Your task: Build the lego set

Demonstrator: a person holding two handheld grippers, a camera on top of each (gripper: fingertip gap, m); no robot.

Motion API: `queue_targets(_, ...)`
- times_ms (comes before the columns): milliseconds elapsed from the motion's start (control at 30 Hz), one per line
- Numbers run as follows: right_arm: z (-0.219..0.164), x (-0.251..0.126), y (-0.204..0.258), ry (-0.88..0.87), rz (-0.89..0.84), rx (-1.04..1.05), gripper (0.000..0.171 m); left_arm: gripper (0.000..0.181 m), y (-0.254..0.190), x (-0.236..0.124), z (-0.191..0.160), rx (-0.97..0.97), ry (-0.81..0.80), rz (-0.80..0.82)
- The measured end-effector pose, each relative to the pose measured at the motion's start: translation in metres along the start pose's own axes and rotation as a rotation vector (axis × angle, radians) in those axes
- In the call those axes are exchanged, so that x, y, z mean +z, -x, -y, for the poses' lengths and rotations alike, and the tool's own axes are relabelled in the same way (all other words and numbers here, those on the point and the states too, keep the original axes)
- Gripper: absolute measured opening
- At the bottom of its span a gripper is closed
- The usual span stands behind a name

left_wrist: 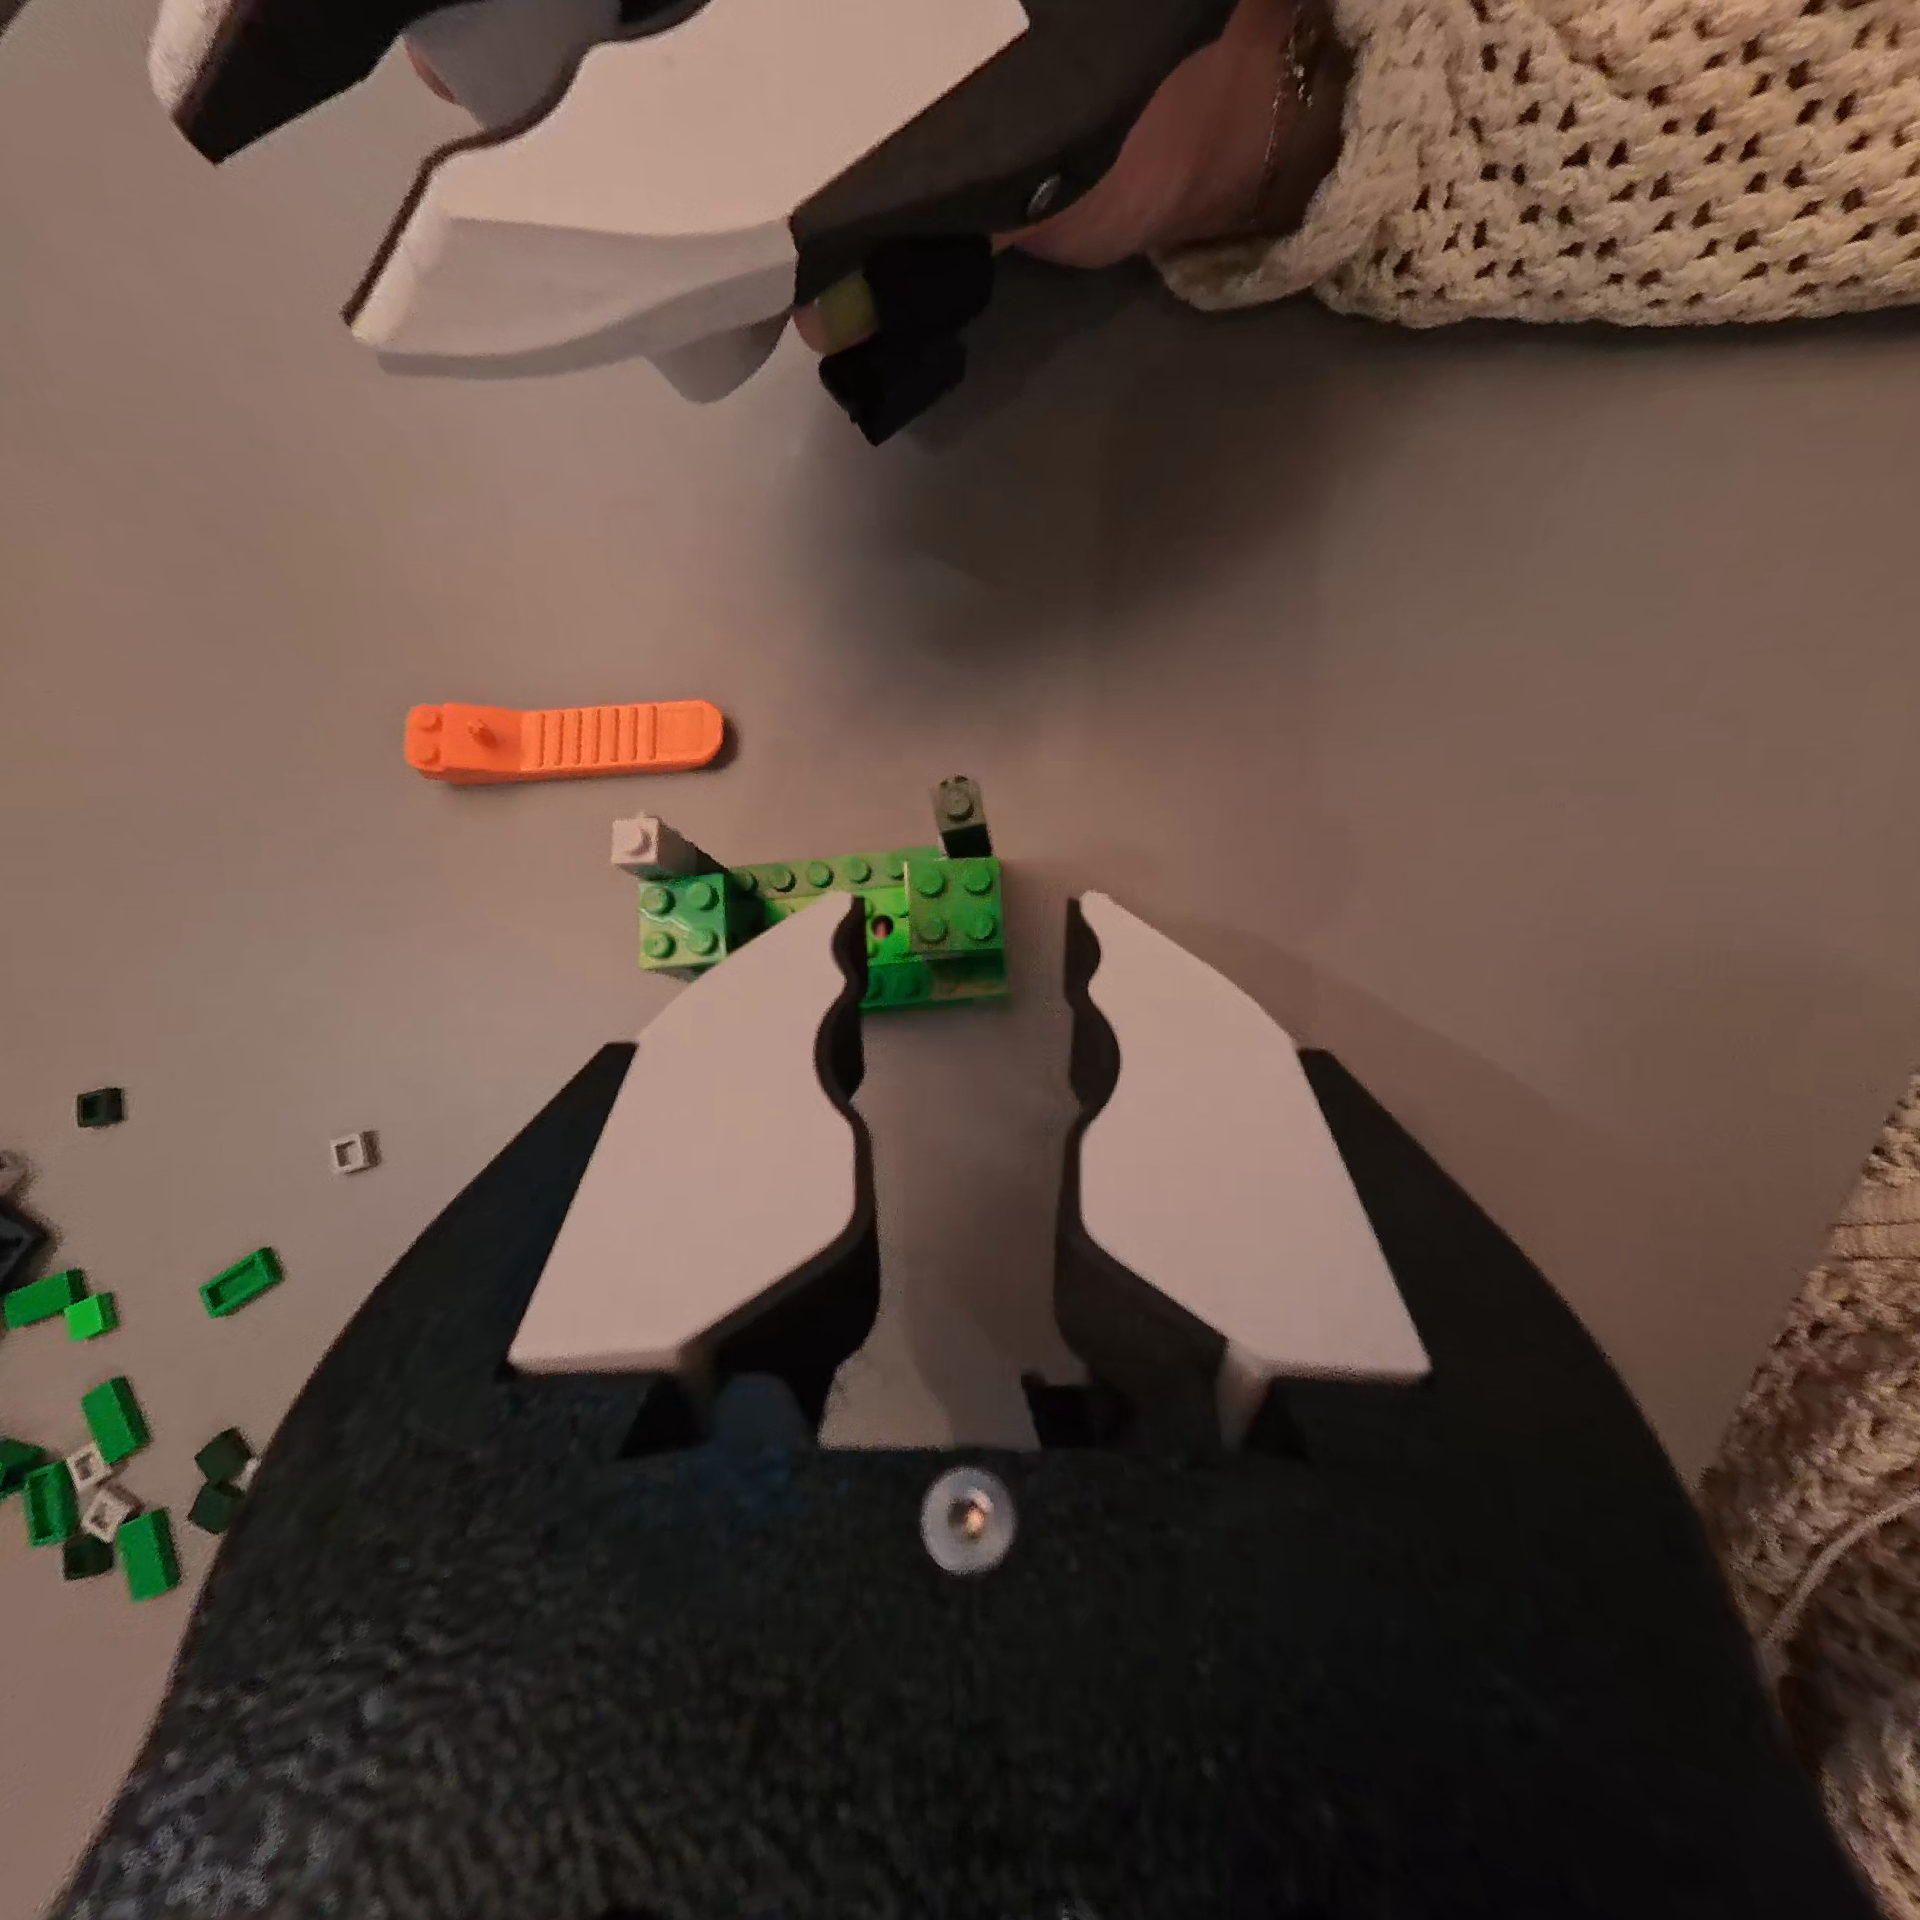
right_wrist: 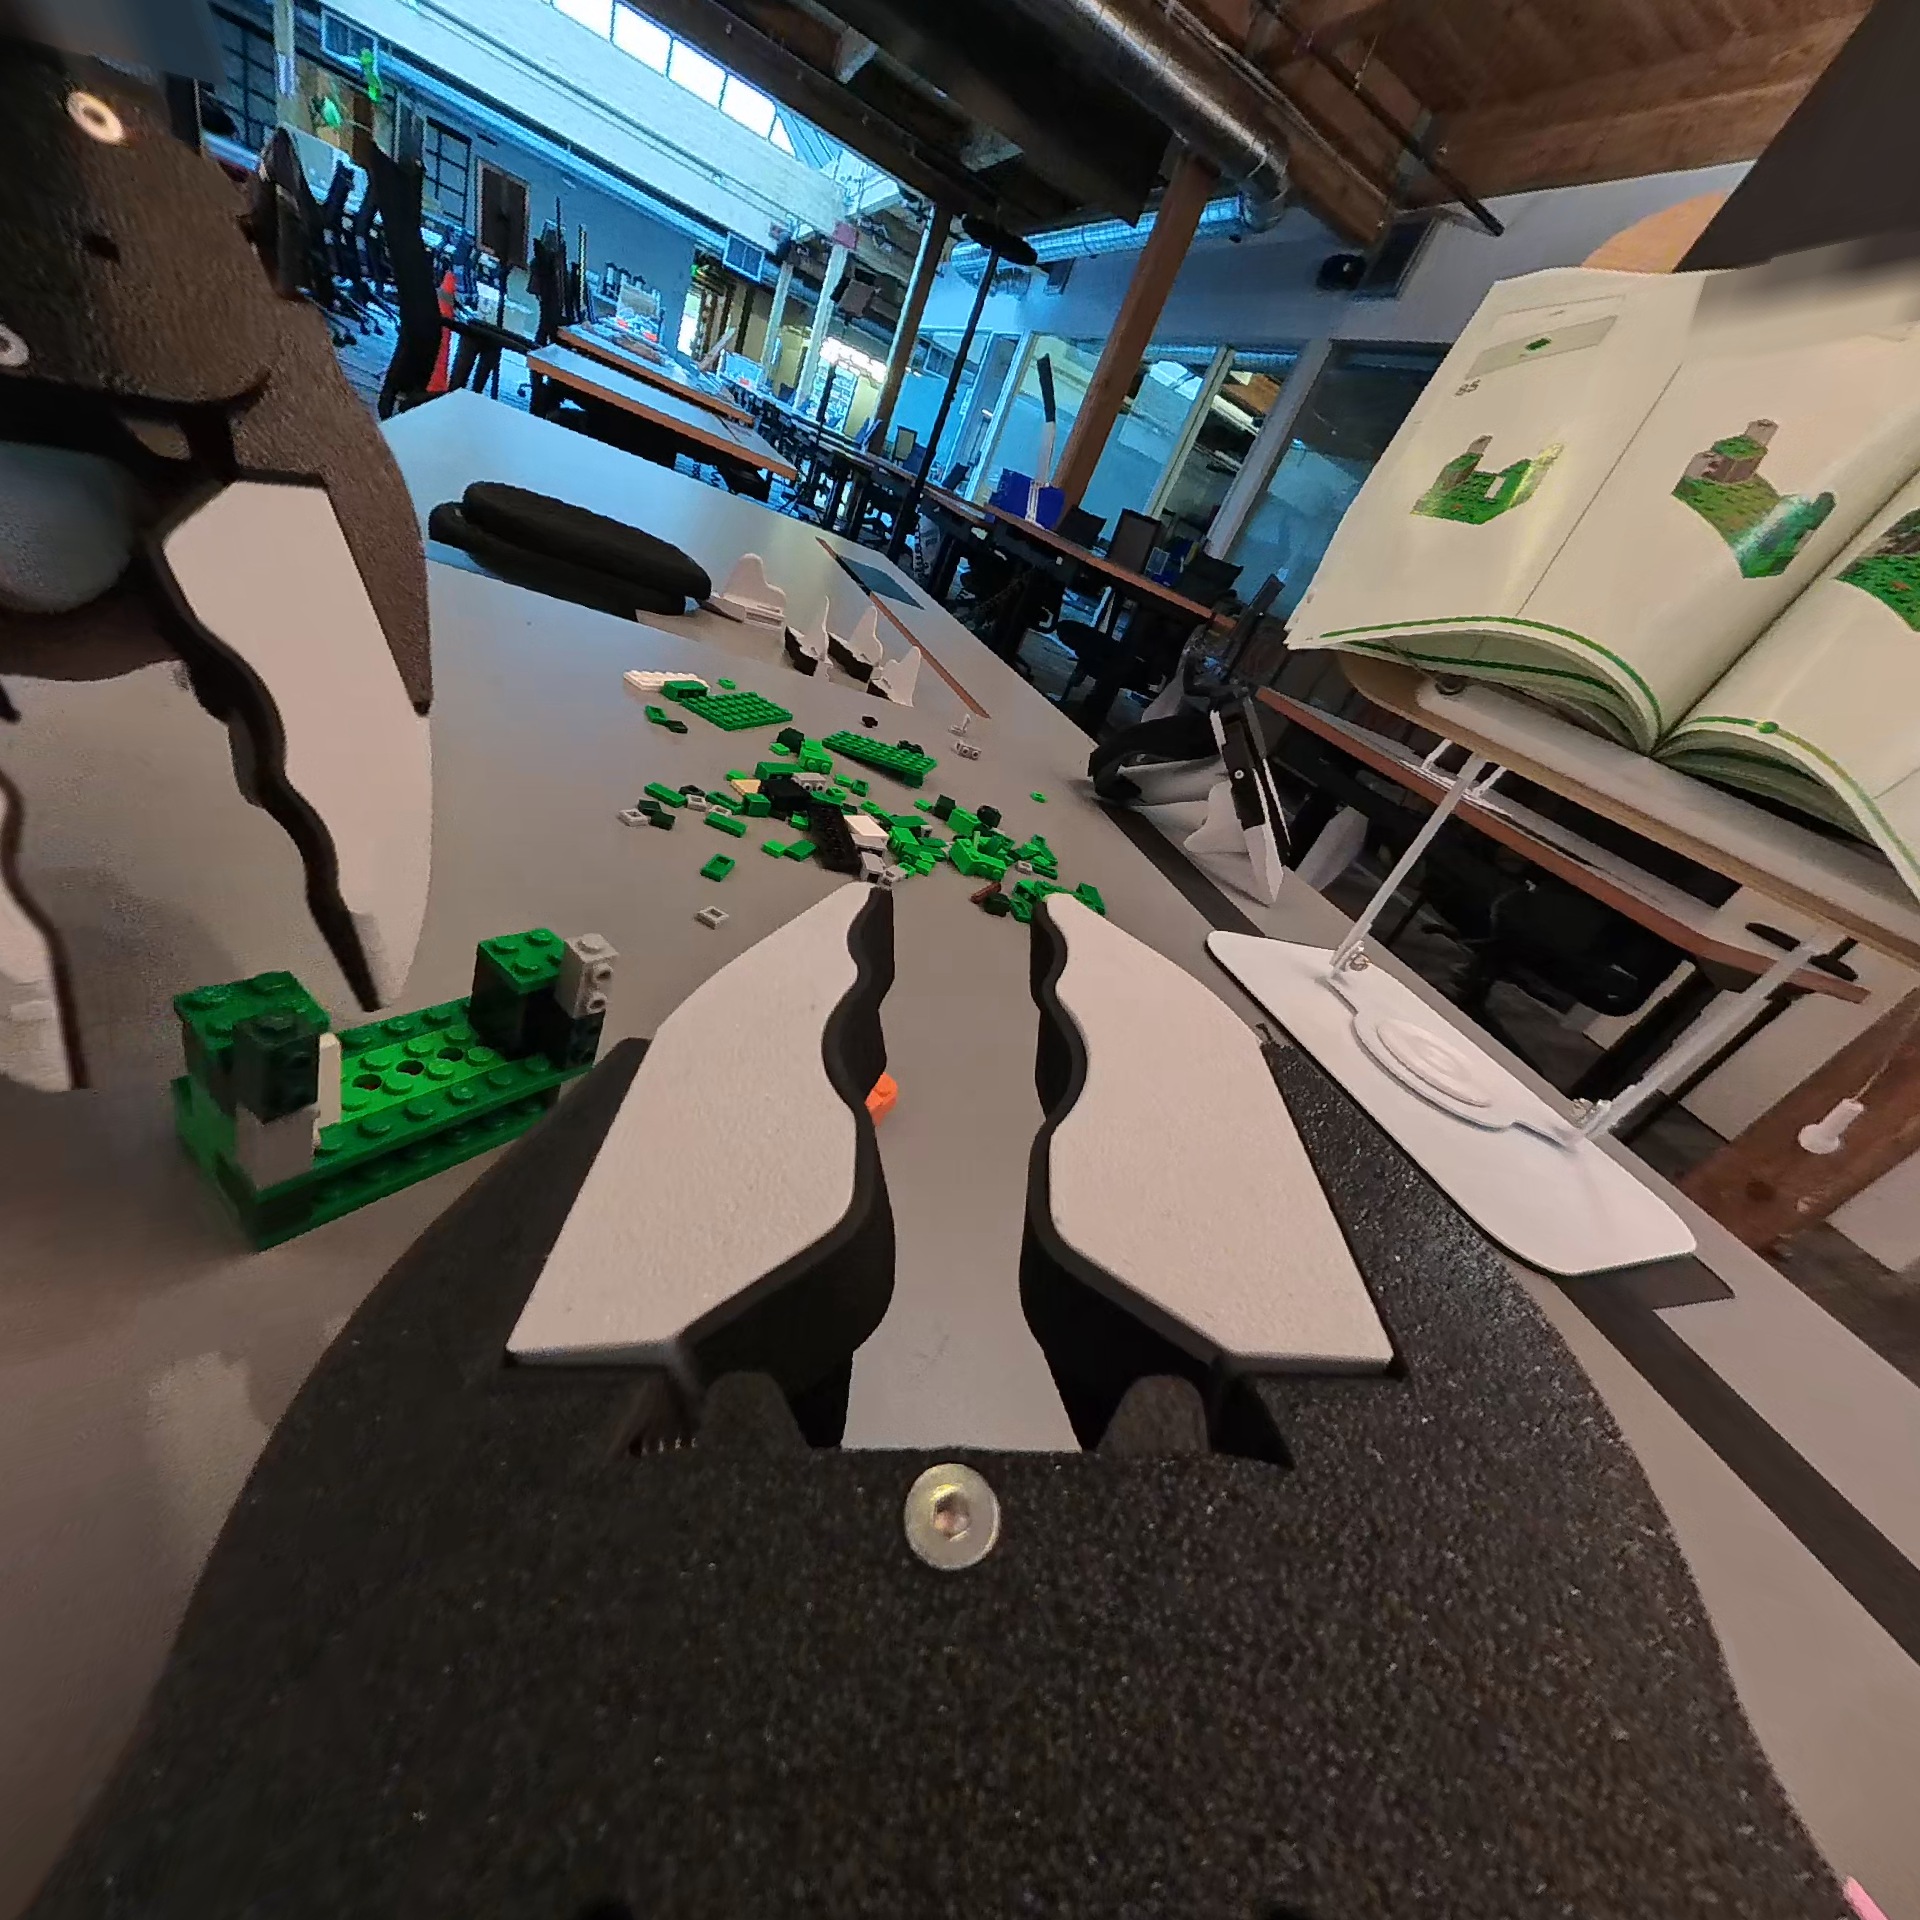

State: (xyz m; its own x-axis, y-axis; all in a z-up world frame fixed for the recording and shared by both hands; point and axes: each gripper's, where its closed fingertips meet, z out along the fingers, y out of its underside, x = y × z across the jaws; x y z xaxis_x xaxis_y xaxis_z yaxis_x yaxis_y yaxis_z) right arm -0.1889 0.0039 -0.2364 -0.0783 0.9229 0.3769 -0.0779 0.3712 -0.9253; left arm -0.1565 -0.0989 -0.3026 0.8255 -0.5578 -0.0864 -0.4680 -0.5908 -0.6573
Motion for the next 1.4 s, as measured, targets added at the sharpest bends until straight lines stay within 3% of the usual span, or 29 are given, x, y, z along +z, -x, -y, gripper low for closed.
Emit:
queue_targets(133, 0.006, -0.003, 0.011, -0.039, 0.103, 0.037, 0.023, 0.041, -0.003, -0.009, -0.003, -0.013, -0.044, 0.011)
queue_targets(300, 0.019, -0.028, 0.069, -0.02, 0.678, 0.274, 0.018, 0.042, 0.0, -0.009, -0.007, -0.034, -0.138, 0.036)
queue_targets(367, 0.015, -0.035, 0.083, 0.043, 0.792, 0.296, 0.019, 0.04, 0.002, -0.008, -0.006, -0.023, -0.176, 0.061)
queue_targets(633, -0.006, -0.032, 0.112, 0.223, 0.903, 0.148, 0.019, 0.046, 0.0, 0.007, -0.012, -0.029, -0.191, 0.005)
queue_targets(867, -0.011, -0.028, 0.114, 0.258, 0.896, 0.128, 0.009, 0.036, 0.005, 0.011, -0.009, -0.026, -0.203, 0.009)
queue_targets(1167, -0.011, -0.028, 0.115, 0.263, 0.872, 0.12, 0.008, 0.021, 0.003, 0.014, -0.007, -0.008, -0.178, 0.045)
queue_targets(1400, -0.012, -0.028, 0.115, 0.28, 0.809, 0.124, 0.008, 0.019, 0.004, 0.015, -0.007, -0.025, -0.179, 0.071)
